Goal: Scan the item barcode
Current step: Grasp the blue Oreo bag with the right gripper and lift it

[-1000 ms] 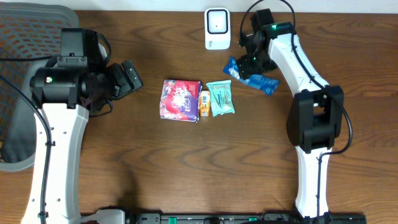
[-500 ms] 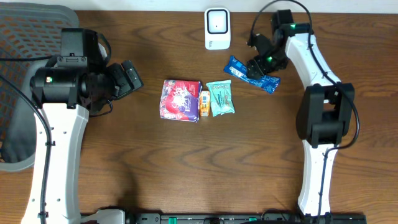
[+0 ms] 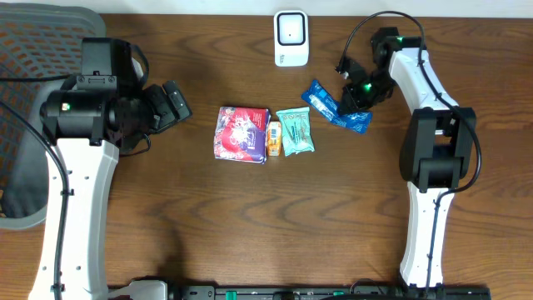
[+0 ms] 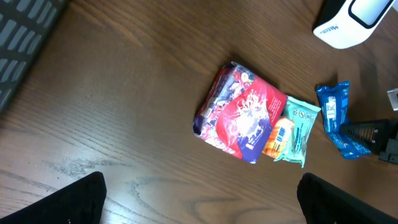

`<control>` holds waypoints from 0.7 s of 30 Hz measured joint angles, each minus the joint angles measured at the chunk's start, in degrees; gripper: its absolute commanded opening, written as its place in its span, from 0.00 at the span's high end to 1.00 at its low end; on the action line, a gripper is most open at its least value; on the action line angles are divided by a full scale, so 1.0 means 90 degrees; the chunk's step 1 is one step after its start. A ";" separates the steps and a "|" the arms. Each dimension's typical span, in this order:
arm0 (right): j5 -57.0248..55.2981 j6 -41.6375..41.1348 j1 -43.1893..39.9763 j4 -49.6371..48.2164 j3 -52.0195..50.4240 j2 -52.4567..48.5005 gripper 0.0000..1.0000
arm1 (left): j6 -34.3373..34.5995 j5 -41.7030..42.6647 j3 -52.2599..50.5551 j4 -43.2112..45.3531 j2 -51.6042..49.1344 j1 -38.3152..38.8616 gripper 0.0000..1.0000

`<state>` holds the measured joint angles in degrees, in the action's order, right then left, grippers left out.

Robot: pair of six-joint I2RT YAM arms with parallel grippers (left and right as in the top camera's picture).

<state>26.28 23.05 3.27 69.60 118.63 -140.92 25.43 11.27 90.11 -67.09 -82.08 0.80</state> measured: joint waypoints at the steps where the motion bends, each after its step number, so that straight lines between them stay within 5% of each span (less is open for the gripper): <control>1: -0.0100 -0.0134 0.0032 -0.0007 0.0005 0.0039 0.99 | -0.0002 0.0000 0.0000 0.0000 0.0000 0.0000 0.02; 14: -0.2990 -0.1462 0.1479 -0.0347 -0.0107 0.0884 0.99 | 0.0000 0.0000 0.0000 0.0000 0.0000 0.0000 0.02; 21: -0.5110 -0.2968 0.2387 -0.0500 -0.0857 0.0882 0.99 | 0.0000 0.0000 0.0000 0.0002 0.0000 0.0000 0.02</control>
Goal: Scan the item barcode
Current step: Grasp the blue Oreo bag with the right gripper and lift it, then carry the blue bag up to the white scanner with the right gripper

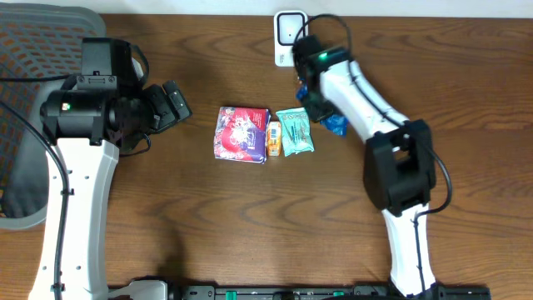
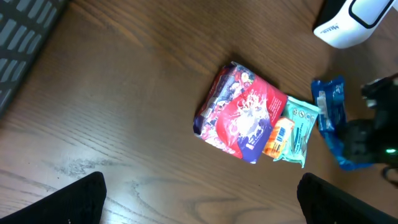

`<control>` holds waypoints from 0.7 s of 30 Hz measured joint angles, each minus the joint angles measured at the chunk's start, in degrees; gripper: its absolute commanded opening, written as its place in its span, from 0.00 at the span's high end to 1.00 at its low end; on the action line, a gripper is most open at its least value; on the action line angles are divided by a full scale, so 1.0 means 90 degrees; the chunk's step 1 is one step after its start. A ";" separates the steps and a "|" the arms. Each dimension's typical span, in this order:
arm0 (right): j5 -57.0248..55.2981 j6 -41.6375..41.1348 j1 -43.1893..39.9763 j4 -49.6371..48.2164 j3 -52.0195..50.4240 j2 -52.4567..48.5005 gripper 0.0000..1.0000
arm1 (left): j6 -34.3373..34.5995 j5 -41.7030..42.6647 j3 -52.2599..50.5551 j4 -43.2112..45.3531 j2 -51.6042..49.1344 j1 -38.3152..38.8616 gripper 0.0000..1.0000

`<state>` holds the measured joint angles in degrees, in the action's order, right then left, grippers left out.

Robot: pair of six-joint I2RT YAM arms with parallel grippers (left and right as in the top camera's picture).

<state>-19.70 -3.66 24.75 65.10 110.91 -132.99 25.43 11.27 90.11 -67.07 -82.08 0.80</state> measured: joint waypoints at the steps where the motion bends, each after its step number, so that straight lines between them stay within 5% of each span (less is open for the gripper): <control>1: -0.0279 -0.0231 0.0090 -0.0010 -0.0104 0.0002 0.99 | 0.0000 0.0000 0.0000 -0.0002 0.0000 0.0000 0.02; 9: -0.2528 -0.2171 0.1035 0.0406 -0.0928 0.0000 0.99 | 0.0000 0.0000 0.0000 -0.0002 0.0000 0.0000 0.02; 21: -0.4029 -0.2822 0.1812 0.0112 -0.0916 0.0000 0.99 | 0.0000 0.0000 0.0000 -0.0002 0.0000 0.0000 0.02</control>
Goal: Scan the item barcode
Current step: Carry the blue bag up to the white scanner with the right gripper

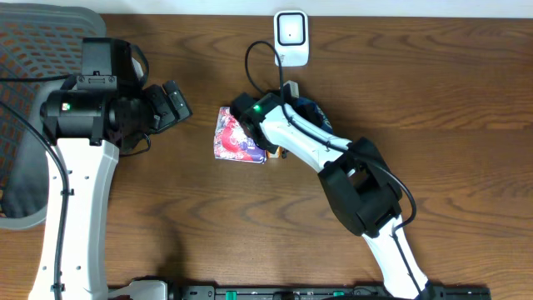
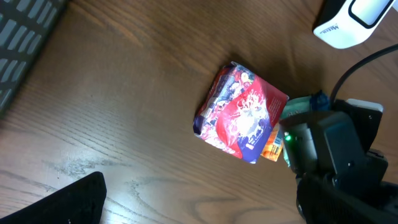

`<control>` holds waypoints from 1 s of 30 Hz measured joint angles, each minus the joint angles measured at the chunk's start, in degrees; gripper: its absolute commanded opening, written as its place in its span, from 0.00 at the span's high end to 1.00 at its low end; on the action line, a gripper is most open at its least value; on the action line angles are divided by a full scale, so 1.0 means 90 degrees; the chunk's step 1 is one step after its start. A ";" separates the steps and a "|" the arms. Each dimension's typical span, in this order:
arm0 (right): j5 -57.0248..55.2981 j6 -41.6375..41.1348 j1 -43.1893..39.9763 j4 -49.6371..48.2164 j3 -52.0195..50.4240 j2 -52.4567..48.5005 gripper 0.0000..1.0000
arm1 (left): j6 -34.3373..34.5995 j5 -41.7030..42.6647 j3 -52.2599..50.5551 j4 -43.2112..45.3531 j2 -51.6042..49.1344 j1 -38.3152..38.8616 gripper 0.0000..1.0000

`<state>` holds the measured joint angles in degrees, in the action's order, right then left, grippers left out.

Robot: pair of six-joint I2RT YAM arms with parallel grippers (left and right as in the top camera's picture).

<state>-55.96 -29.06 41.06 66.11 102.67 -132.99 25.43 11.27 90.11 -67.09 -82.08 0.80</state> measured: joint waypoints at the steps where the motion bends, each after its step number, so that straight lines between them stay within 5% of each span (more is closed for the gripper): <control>1: 0.0100 -0.0032 -0.0051 -0.0177 -0.0085 0.0000 0.99 | 0.0000 0.0000 0.0000 0.0000 0.0000 0.0000 0.02; 4: 0.0682 -0.0041 -0.0134 -0.0291 -0.0270 0.0000 0.99 | 0.0000 0.0000 0.0000 0.0000 0.0000 0.0000 0.02; 13: 0.2023 0.0010 0.0221 0.0053 -0.0005 0.0000 0.52 | -0.0002 0.0000 0.0000 0.0000 0.0000 0.0000 0.02; 20: 0.3121 0.0517 -0.0321 0.1163 0.2329 0.0007 0.51 | 0.0000 0.0000 0.0000 0.0000 0.0000 0.0000 0.02; 24: 0.4342 0.1141 -0.1207 0.1426 0.3184 0.0080 0.38 | -0.0002 0.0000 0.0000 0.0000 0.0000 0.0000 0.02; 30: 0.6273 0.1957 -0.2518 0.1596 0.3055 0.0141 0.52 | -0.0002 0.0000 0.0000 0.0000 0.0000 0.0000 0.02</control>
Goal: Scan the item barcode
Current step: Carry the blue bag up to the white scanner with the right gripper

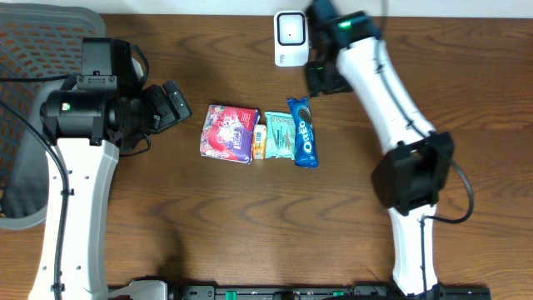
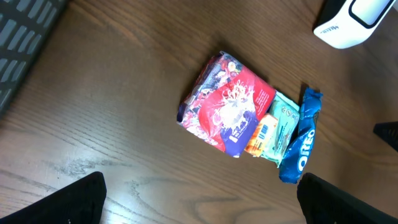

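Observation:
A white barcode scanner [image 1: 290, 37] stands at the table's far edge and shows in the left wrist view's top right corner [image 2: 348, 22]. Below it lies a row of packets: red-purple packet [image 1: 226, 133], small orange item [image 1: 258, 142], teal packet [image 1: 279, 135] and blue Oreo packet [image 1: 304, 133], its logo up. The left wrist view shows the same red packet [image 2: 227, 112] and Oreo packet [image 2: 300, 146]. My right gripper [image 1: 321, 79] hovers just right of the scanner, above the row; its jaws are too dark to read. My left gripper [image 2: 199, 205] stays open at the left, holding nothing.
A grey mesh chair [image 1: 33, 50] stands beyond the table's left edge. The right arm's upper link [image 1: 391, 100] slants across the table's right half toward its base at the front.
The right arm lay across the packets with its gripper by the red packet; now it is back up beside the scanner. The Oreo packet lies logo up beside the teal packet. The row sits further left.
First the right gripper was at the blue packet, far right of the row. Then it was near the scanner with the packet below it. Then it reached over the row. Now the blue packet is at the row's right end and the left arm has stayed still.

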`<control>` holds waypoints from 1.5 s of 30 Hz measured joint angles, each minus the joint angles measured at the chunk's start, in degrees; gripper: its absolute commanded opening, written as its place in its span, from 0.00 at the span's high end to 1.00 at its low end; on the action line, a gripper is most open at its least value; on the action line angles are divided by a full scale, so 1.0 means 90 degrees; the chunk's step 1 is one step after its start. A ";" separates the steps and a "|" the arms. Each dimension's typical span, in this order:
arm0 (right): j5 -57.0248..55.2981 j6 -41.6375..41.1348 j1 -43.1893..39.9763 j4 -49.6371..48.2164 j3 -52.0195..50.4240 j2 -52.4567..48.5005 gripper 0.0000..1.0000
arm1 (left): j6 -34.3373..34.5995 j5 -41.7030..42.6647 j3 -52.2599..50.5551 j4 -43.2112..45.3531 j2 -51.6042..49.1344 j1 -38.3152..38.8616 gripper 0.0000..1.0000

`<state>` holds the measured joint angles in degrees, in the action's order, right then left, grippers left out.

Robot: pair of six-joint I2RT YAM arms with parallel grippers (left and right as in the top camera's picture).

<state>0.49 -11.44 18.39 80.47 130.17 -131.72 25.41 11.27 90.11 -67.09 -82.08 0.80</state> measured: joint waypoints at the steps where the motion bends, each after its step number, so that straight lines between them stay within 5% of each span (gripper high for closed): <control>1: 0.0313 0.0102 -0.0158 -0.0119 -0.0216 0.0002 0.52 | 0.0002 0.0000 0.0000 0.0000 0.0000 0.0000 0.02; 14: 0.2322 0.0478 -0.0214 -0.2191 -0.2931 0.0000 0.48 | 0.0000 0.0000 0.0000 0.0002 0.0000 0.0000 0.02; 34: 0.2533 0.0503 -0.0192 -0.1724 -0.2676 0.0000 0.47 | 0.0002 0.0000 0.0000 0.0000 0.0000 0.0000 0.02; 41: 0.1739 0.0325 0.0100 -0.2091 -0.2907 0.0000 0.56 | 0.0002 0.0000 0.0000 0.0000 0.0000 0.0000 0.02; 45: 0.1248 0.0141 0.0330 -0.2538 -0.3203 0.0097 0.73 | 0.0002 0.0000 0.0000 0.0000 0.0000 0.0000 0.02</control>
<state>11.73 -10.17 21.37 57.63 101.34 -130.85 25.43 11.27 90.11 -67.09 -82.08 0.80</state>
